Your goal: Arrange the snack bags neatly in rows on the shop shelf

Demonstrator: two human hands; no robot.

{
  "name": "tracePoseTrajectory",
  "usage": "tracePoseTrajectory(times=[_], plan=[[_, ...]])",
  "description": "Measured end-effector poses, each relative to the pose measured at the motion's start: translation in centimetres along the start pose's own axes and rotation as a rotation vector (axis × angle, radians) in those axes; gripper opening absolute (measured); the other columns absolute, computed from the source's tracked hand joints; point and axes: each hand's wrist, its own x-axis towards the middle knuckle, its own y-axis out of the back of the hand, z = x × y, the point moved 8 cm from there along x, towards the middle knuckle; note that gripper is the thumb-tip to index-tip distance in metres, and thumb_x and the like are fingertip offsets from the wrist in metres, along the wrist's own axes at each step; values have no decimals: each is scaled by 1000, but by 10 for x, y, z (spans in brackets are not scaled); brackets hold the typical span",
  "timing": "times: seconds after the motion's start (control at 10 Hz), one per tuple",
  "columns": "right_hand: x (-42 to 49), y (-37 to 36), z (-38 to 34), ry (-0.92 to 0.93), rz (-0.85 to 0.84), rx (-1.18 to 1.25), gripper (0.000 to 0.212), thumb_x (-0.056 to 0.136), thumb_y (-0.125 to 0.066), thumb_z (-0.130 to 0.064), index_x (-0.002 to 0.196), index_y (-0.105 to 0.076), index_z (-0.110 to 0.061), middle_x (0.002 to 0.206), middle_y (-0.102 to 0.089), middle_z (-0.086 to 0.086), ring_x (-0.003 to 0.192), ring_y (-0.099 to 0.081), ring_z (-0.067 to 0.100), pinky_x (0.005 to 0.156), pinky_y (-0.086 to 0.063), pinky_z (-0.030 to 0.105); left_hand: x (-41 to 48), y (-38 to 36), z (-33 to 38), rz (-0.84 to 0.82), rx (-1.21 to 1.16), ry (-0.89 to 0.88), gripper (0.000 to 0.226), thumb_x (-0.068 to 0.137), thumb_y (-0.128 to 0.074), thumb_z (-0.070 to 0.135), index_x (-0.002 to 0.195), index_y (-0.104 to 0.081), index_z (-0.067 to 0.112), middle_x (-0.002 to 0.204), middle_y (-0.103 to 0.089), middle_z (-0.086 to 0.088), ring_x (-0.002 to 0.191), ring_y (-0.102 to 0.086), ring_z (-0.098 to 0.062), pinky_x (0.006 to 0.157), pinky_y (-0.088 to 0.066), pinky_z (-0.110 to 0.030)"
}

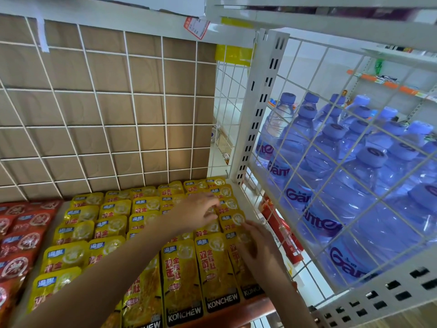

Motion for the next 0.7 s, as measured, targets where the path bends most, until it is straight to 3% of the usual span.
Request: tracePoseTrajectory(times=[0.1,0.3,0.5,0.7], plan=[[-2,-6,2,-29,-43,-13,53,76,-57,-39,126,-56,-20,130,-49,-5,122,-44,12,104,-35,26,0,-10,6,-25,41,11,38,95,-48,31,130,-47,17,131,-45,0,122,-40,-16,102,-34,-31],[-2,-5,1,-30,-61,-47,51,78,-56,-42,125,-55,-23,125,-45,-16,118,-46,7,100,-41,28,-12,-10,6,48,68,34,42,96,-42,35,136,-38,25,141,-35,6,130,-31,-14,107,-23,-31],[-2,-5,1,-62,-95,-13,45,84,-65,-30,128,-52,-24,124,-40,-21,119,-46,5,100,-41,27,-47,-6,-19,101,-6,193,44,97,-39,40,139,-32,32,149,-26,11,138,-21,-12,114,-14,-33],[-3,3,2,-97,22,-6,55,79,-55,-40,131,-50,-20,140,-42,0,130,-40,16,108,-34,32,-93,6,-45,170,-23,281,46,96,-42,40,140,-31,32,151,-22,12,139,-21,-12,112,-17,-32]])
